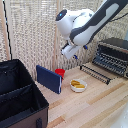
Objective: Gently stretch your hand towards the oven tray's handle, obtaining a firm grip, and draw it cautiously out of the oven. Transition your grip to the hot dog bowl, gingerly seizing the edge, and elevate it from the surface. Hover the bowl over the tray, delicately lower it, and temper your grip, establishing the bowl's equilibrium.
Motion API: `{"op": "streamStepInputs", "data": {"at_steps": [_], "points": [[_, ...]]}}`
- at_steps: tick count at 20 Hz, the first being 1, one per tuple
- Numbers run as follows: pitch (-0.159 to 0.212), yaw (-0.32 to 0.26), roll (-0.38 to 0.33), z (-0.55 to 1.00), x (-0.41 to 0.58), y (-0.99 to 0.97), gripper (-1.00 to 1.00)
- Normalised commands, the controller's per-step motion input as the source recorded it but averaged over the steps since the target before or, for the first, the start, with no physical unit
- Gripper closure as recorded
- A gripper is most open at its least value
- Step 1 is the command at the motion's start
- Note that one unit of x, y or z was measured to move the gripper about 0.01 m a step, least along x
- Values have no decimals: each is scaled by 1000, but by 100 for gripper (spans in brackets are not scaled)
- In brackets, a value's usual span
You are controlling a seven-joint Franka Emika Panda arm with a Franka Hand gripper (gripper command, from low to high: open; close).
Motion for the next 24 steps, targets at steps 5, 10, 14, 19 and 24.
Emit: {"op": "streamStepInputs", "data": {"at_steps": [5,10,14,19,24], "points": [[-11,64,-232,0,347,-346,-100],[15,58,-259,0,263,-351,-100],[33,71,-273,-13,211,-344,-100],[30,103,-251,-95,149,-413,-100],[32,143,-180,-141,134,-472,-100]]}}
